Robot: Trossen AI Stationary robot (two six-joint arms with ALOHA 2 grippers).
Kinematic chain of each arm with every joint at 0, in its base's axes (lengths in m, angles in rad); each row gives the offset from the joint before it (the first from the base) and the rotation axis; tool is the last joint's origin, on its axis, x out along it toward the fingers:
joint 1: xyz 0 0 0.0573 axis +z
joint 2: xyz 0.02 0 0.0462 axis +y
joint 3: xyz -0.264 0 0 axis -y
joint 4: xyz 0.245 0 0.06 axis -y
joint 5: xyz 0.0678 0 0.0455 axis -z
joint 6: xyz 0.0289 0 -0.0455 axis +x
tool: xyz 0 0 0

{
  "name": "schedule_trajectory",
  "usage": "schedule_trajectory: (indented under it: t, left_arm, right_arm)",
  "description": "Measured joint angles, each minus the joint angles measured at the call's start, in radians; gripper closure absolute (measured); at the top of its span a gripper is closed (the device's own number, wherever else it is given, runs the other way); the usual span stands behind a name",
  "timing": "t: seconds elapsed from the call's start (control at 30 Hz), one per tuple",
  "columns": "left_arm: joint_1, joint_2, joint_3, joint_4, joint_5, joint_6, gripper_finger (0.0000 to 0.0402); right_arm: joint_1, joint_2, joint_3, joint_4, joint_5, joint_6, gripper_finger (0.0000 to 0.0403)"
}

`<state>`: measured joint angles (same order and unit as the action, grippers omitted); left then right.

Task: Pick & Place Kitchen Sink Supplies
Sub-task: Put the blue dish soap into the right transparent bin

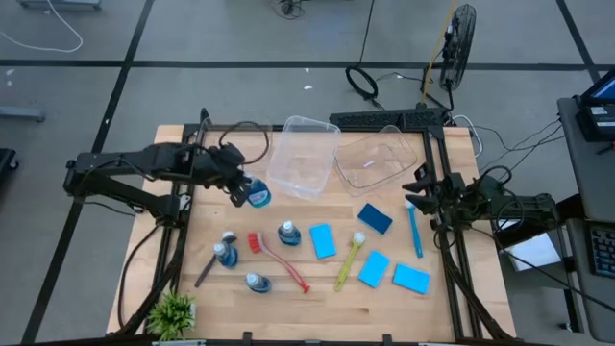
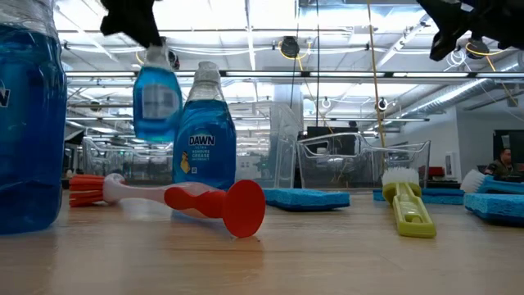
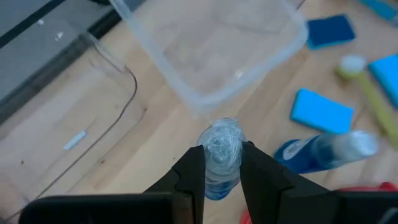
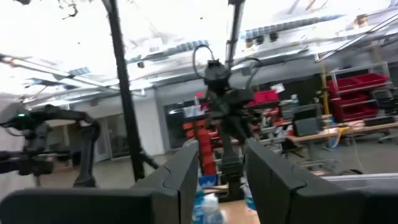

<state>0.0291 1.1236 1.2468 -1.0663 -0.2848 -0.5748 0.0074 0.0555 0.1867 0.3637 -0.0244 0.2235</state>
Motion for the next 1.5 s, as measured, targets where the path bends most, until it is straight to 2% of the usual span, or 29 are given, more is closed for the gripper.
schedule_trajectory:
  t: [0.33,0.67,0.8,1.0,1.3,1.5]
  left_arm:
    - [-0.003,0.031,0.181,-0.003,-0.004,0.003,0.0321]
    - [-0.003,0.192,0.346,0.021,0.038,0.062,0.0321]
    - [-0.003,0.265,0.438,0.025,0.053,0.087,0.0321]
    - [-0.011,0.371,0.568,0.025,0.06,0.124,0.0321]
    - [-0.024,0.485,0.711,0.027,0.073,0.151,0.0321]
    - [-0.025,0.514,0.728,0.067,0.078,0.161,0.0321]
  right_arm:
    - [0.0,0.111,0.0,0.033,0.057,0.044,0.0287]
    - [0.0,0.364,0.0,0.279,0.055,0.046,0.0287]
    - [0.0,0.443,0.038,0.29,0.05,0.042,0.0286]
    - [0.0,0.542,0.17,0.232,0.02,-0.058,0.0286]
    - [0.0,0.664,0.425,-0.039,-0.032,-0.219,0.0285]
    - [0.0,0.728,0.513,-0.078,-0.031,-0.289,0.0243]
